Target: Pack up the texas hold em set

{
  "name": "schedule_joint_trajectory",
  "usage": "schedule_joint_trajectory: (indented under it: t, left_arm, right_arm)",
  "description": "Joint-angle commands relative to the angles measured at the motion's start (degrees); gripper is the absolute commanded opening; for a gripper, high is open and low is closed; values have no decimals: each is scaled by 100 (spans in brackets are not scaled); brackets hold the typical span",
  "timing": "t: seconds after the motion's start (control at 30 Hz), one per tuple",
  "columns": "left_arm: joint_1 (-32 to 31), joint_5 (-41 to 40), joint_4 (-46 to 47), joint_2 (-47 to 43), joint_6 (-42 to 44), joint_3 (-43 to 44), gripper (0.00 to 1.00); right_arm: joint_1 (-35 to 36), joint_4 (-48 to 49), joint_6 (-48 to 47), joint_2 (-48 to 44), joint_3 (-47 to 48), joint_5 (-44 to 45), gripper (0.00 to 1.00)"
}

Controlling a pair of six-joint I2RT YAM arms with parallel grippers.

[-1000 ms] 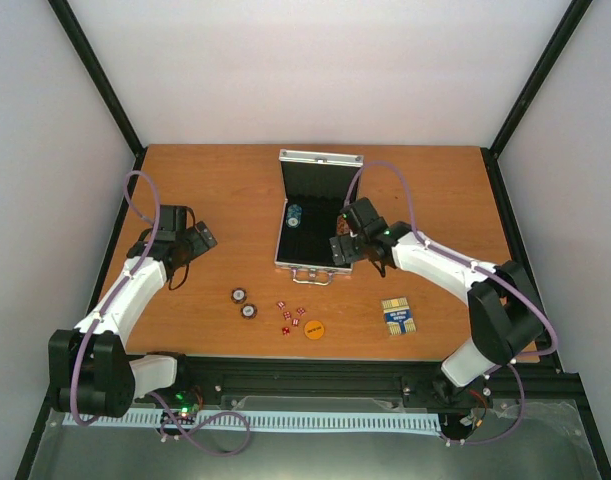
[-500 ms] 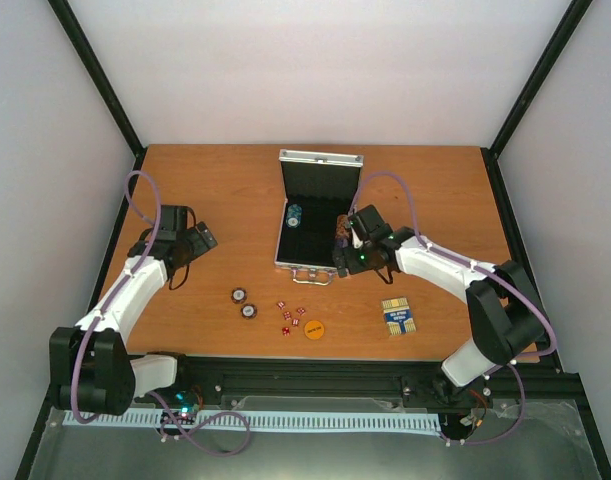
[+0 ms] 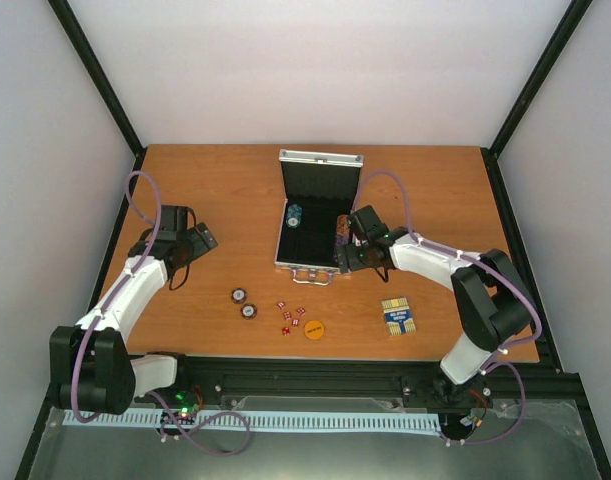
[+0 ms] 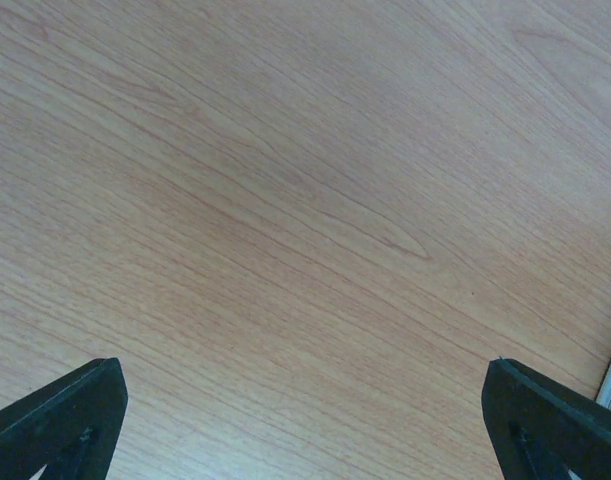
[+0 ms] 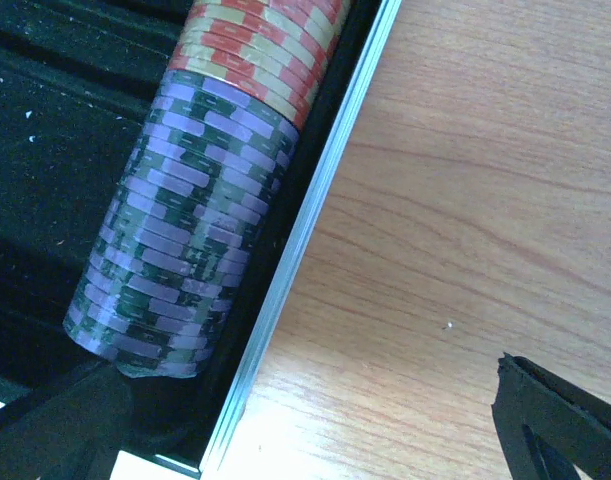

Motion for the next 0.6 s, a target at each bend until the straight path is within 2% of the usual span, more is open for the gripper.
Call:
schedule_joint_trajectory:
  t: [0.0, 0.23, 0.4, 0.57]
  left_arm:
    - [23, 3, 69, -13, 8, -13, 100]
    - [30, 12, 69, 9, 12, 12, 100]
    - [29, 105, 90, 54, 27, 26, 100]
    - [34, 238, 130, 104, 42, 29, 100]
  right_arm:
    - [-55, 386, 220, -11, -146, 483, 100]
    - [-55, 276, 167, -548, -323, 142, 100]
    - [16, -251, 179, -1222, -256, -96, 100]
    - [349, -740, 273, -1366, -15, -164, 100]
